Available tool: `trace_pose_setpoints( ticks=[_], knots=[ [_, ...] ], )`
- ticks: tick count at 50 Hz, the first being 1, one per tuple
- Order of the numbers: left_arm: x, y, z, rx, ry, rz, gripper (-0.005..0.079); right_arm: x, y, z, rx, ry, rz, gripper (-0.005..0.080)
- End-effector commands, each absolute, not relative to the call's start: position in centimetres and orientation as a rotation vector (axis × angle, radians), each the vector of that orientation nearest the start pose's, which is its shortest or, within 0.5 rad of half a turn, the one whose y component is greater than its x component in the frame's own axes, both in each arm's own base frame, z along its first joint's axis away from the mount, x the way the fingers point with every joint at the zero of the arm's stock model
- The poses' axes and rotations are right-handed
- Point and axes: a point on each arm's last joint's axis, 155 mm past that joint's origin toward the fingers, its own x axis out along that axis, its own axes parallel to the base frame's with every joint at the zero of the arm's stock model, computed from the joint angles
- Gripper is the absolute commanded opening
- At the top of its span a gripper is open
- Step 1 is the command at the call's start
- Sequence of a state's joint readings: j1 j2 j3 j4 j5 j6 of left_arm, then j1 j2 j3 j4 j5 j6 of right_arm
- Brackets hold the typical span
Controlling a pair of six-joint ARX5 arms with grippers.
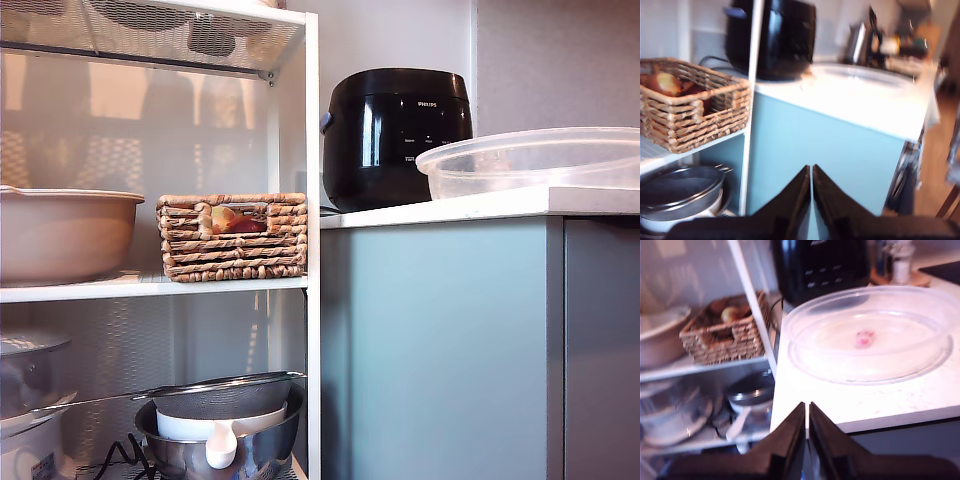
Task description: Pick up the plastic microwave lid from the counter next to you, then place it on the shelf
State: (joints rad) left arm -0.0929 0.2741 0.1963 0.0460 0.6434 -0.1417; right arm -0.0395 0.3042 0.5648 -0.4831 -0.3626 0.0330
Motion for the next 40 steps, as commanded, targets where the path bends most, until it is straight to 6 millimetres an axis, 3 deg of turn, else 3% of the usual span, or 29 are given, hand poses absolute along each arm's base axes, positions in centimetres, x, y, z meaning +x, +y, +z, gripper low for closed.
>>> trace_pose_setpoints(
  ticks=[1, 14, 21, 24, 33, 40],
  knots=[
    [21.9, -13.5, 22.2, -0.091, 0.046, -0.751, -0.0019, 23.0, 5.8, 25.1, 0.037, 0.263, 0.335, 0.0007],
    [22.6, -15.4, 24.2, -0.016, 0.013, -0.830, -0.0019, 25.7, 5.9, 26.0, -0.248, 0.339, 0.405, 0.0037],
    [23.6, -16.6, 23.7, -0.032, 0.068, -0.867, -0.0019, 27.4, 6.8, 26.7, -0.407, 0.350, 0.480, 0.0305],
    [24.1, -17.1, 23.5, -0.044, 0.091, -0.881, -0.0019, 28.1, 7.5, 27.3, -0.488, 0.334, 0.522, 0.0374],
    [25.3, -18.5, 22.8, -0.057, 0.155, -0.914, -0.0019, 30.2, 9.6, 28.5, -0.587, 0.332, 0.619, 0.0406],
    [26.3, -19.4, 23.1, -0.068, 0.188, -0.931, -0.0019, 31.8, 10.3, 27.6, -0.679, 0.417, 0.684, 0.0405]
  ],
)
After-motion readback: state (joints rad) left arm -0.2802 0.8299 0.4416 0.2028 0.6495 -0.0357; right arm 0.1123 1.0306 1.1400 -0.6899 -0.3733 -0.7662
